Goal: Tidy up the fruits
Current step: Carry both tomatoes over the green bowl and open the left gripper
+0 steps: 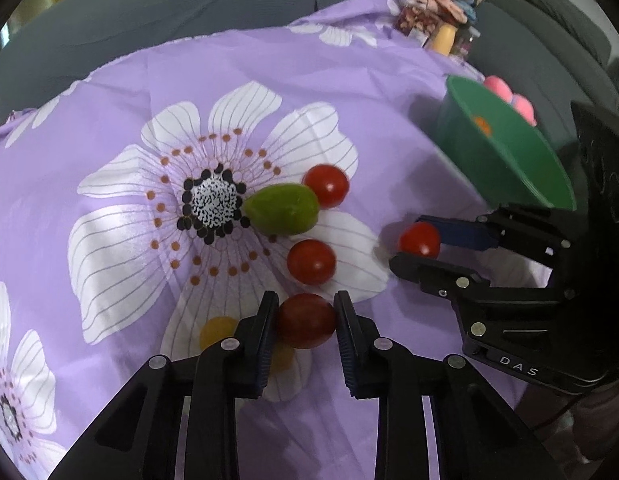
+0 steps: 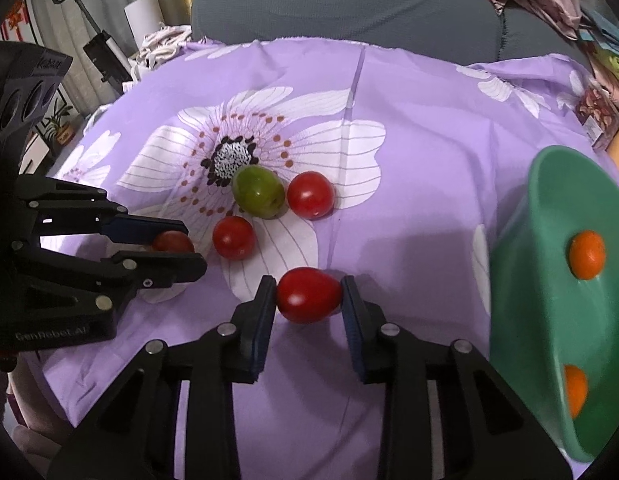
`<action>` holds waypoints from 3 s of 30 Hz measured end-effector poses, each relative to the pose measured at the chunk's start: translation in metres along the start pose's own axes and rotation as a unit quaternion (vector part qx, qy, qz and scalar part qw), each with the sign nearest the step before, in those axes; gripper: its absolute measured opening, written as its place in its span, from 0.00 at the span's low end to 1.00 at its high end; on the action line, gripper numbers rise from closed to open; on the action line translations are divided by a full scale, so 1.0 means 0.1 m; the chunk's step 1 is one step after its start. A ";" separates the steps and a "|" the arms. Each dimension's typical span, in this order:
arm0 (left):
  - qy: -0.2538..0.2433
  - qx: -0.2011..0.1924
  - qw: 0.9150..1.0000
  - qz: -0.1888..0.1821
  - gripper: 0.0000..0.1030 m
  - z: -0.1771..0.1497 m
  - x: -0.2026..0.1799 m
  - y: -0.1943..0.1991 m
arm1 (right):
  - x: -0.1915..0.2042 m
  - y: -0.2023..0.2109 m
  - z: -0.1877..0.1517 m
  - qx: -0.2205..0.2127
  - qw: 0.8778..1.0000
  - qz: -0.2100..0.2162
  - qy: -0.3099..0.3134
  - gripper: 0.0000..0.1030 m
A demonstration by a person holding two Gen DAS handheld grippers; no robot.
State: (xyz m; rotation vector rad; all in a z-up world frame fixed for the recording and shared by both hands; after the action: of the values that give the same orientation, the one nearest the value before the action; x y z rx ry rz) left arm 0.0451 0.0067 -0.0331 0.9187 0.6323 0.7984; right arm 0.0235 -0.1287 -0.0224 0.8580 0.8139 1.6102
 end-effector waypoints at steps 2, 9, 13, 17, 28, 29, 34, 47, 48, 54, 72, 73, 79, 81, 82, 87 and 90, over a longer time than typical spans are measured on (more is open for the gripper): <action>0.002 -0.009 1.000 -0.003 0.28 0.00 -0.03 0.08 | 0.01 0.07 -0.01 -0.008 1.000 0.000 -0.001 0.32; 0.000 -0.029 1.000 -0.001 0.28 0.02 -0.17 0.28 | 0.03 0.36 -0.07 -0.038 0.999 0.005 -0.007 0.32; -0.002 -0.037 0.999 0.001 0.28 0.03 -0.26 0.37 | 0.03 0.49 -0.10 -0.050 0.999 0.009 -0.008 0.32; -0.007 -0.046 0.999 0.004 0.28 0.04 -0.34 0.46 | 0.02 0.60 -0.14 -0.061 0.998 0.012 -0.009 0.32; -0.030 -0.066 0.997 0.007 0.28 0.15 -0.61 0.63 | -0.08 0.89 -0.21 -0.095 0.995 0.014 -0.019 0.32; -0.033 -0.067 0.997 0.007 0.28 0.16 -0.63 0.64 | -0.10 0.92 -0.21 -0.099 0.995 0.013 -0.021 0.32; -0.048 -0.072 0.996 0.005 0.28 0.26 -0.77 0.66 | -0.20 1.02 -0.23 -0.113 0.993 0.010 -0.030 0.32; -0.102 -0.077 0.992 0.001 0.28 0.59 -1.18 0.60 | -0.58 1.18 -0.27 -0.138 0.988 -0.006 -0.069 0.32; -0.106 -0.077 0.991 0.001 0.28 0.62 -1.21 0.59 | -0.60 1.19 -0.28 -0.140 0.987 -0.007 -0.073 0.32; -0.121 -0.075 0.990 -0.005 0.28 0.75 -1.33 0.53 | -0.77 1.23 -0.30 -0.148 0.985 -0.014 -0.091 0.32; -0.146 -0.054 0.987 -0.028 0.28 1.09 -1.65 0.15 | -1.22 1.19 -0.37 -0.155 0.978 -0.028 -0.136 0.32; -0.148 -0.051 0.987 -0.030 0.28 1.10 -1.66 0.12 | -1.24 1.19 -0.37 -0.154 0.978 -0.028 -0.138 0.32; -0.156 -0.039 0.986 -0.034 0.28 1.18 -1.73 -0.02 | -1.33 1.13 -0.37 -0.151 0.977 -0.031 -0.149 0.32; -0.158 -0.035 0.986 -0.033 0.28 1.20 -1.74 -0.07 | -1.36 1.12 -0.36 -0.150 0.976 -0.032 -0.151 0.32; -0.159 -0.033 0.986 -0.032 0.28 1.22 -1.74 -0.10 | -1.37 1.11 -0.36 -0.150 0.976 -0.033 -0.152 0.32; -0.164 -0.020 0.986 -0.026 0.28 1.26 -1.77 -0.23 | -1.44 1.06 -0.35 -0.146 0.976 -0.035 -0.157 0.32; -0.166 -0.015 0.986 -0.024 0.28 1.26 -1.77 -0.29 | -1.47 1.03 -0.34 -0.142 0.976 -0.037 -0.160 0.32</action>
State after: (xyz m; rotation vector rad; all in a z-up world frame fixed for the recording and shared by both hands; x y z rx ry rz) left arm 0.0519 -0.2048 0.0255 0.9791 0.3472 0.5925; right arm -0.0334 -0.2941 0.0308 0.8409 0.3733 1.4311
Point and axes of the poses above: each gripper's, at about its wrist camera, not at the fingertips, and y roughly against the way its jaws point, x to its left, z to its top, the point moved 1 cm from there along -y, roughly the way its jaws point, and after that the axes turned 8 degrees about -y, right-handed, at the moved point
